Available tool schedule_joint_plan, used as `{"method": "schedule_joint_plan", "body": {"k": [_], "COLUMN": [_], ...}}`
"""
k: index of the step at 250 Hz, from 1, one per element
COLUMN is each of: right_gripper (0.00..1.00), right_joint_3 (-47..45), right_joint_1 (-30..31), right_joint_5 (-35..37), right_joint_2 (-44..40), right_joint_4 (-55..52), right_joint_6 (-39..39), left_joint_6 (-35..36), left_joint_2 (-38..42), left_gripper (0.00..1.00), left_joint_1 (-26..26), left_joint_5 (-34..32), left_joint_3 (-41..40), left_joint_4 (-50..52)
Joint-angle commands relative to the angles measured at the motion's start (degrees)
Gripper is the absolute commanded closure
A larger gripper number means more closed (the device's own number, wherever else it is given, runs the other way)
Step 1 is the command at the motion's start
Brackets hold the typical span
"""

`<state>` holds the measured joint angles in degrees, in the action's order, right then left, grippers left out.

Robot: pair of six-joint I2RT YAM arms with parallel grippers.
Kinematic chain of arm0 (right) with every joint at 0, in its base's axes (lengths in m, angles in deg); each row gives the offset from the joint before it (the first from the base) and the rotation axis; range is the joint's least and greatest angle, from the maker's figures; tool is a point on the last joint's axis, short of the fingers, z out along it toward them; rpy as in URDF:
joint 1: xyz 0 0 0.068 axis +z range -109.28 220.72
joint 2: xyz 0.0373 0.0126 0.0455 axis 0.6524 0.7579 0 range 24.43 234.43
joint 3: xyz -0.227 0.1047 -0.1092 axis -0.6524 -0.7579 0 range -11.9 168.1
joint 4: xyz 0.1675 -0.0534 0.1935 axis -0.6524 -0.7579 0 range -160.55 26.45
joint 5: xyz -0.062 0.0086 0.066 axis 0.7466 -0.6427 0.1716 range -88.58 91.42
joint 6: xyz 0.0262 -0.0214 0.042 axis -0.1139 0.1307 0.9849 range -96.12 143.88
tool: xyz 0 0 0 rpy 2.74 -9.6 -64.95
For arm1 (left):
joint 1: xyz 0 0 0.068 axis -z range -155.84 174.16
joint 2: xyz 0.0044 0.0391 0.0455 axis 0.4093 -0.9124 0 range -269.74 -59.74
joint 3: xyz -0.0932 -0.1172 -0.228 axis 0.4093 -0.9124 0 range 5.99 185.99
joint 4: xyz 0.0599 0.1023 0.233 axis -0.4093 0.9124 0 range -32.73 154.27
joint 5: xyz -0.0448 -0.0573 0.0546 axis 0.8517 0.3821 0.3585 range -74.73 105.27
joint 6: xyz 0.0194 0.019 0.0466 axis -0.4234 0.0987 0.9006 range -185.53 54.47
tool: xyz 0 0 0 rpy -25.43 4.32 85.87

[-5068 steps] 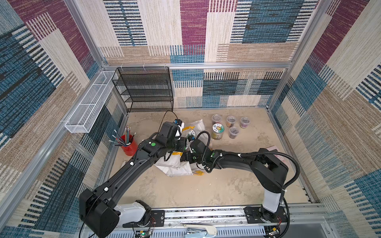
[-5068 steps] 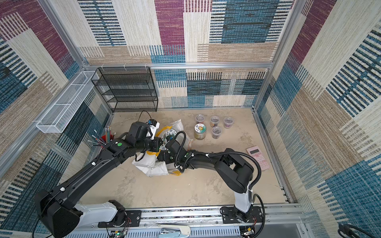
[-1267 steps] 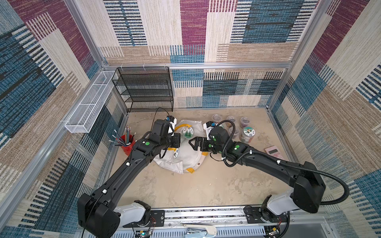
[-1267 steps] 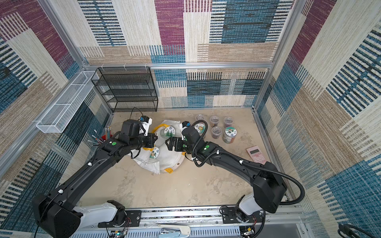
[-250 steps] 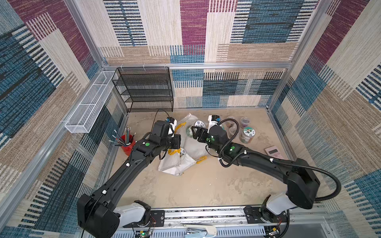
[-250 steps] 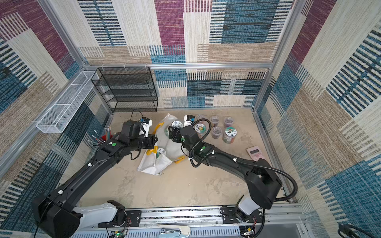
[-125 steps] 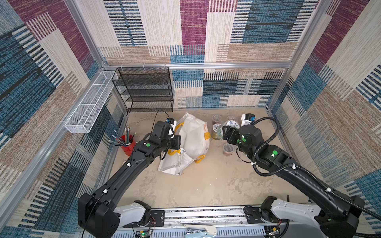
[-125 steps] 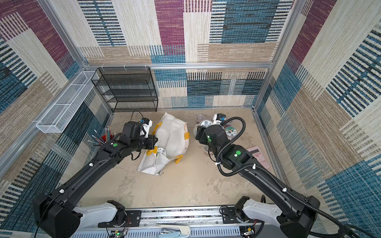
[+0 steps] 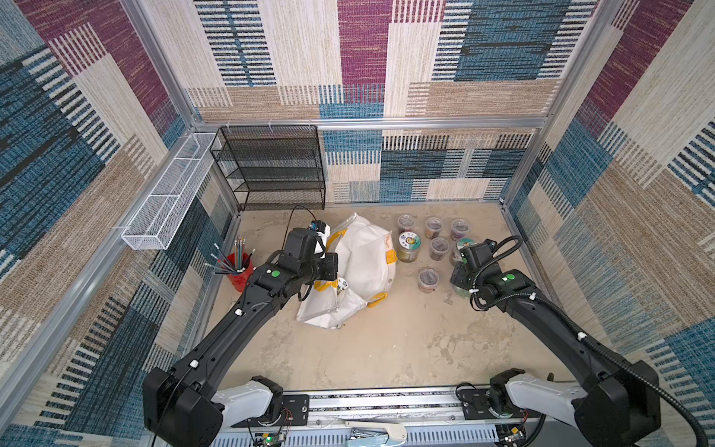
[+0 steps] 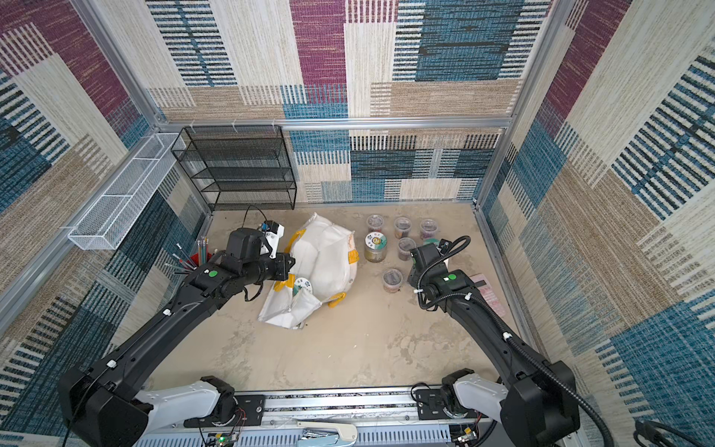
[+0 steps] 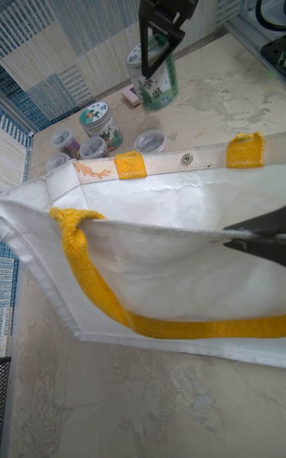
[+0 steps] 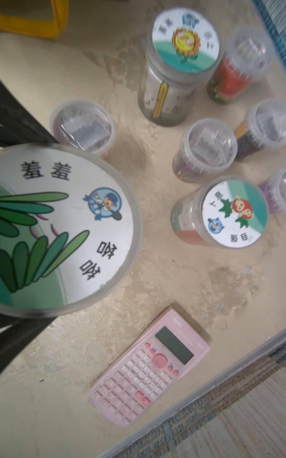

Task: Take out the seed jars from the canvas bag
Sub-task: Place the seed jar at the center of the board.

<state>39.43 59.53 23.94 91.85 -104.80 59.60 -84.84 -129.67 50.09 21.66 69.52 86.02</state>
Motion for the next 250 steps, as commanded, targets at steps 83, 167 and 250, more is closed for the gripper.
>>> {"method": "schedule_joint_plan", "body": {"k": [83,167,250], "right_gripper": [0.51,0.45,0.01], "right_joint_3": [-3.86,-7.15,-6.31], "right_joint_1": [-1.30,-1.30,-1.31], "right_joint_5": [-1.09,-3.69,-4.21], "right_joint_2": [8.75,11.29,6.08], "right_joint_4": [16.26,21.54,18.18], "right_joint_6": [-2.36,-2.01,-1.51], "left_joint_6": [2.52,2.70,2.88], "left_joint_2": [0.02,0.37,-0.02], "left_gripper": [1.00,1.00,1.00], "left_joint_1": [-0.03,-0.01,-0.01], "left_joint_5": [0.79,1.08,1.47], "left_joint_3": [0.73,1.57,1.78], "left_joint_4": [-1.02,-0.71,-0.58]}}
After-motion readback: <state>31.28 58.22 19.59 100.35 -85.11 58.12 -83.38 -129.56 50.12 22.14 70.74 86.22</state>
